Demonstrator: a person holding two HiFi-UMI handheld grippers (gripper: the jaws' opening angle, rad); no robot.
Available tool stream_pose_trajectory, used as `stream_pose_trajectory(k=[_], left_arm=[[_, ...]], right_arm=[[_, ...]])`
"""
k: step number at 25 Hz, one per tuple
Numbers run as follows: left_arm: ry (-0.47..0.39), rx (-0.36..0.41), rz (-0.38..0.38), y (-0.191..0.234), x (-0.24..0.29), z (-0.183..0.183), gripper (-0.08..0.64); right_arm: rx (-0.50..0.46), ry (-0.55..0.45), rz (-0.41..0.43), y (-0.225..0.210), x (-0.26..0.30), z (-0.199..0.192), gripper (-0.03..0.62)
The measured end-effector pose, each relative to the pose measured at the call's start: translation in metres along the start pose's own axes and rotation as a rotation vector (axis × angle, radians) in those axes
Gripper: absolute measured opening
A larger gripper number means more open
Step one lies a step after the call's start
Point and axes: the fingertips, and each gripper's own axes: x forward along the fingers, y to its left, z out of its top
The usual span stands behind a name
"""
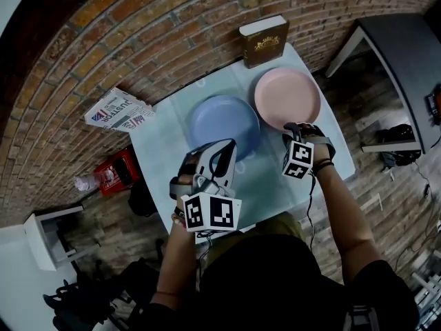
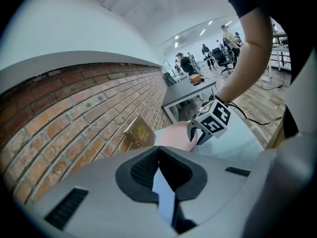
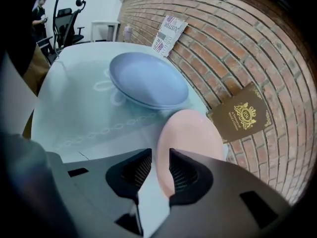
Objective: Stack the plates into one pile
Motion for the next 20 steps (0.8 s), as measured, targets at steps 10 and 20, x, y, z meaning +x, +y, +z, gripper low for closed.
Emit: stream_pose_trajectory(k=[10,20], left_arm=[[0.016,-0.002,0.015,0.005,0.0,-0.003,0.021],[0.037,-0.002,0.045,0.009,-0.015,-0.01,0.021]], right_arm=[[-0.047,0.063,0.016,0.0,0.036,-0.015,0.121],[-0.062,0.034,0.0,0.001,0.042,-0.014,0.061]])
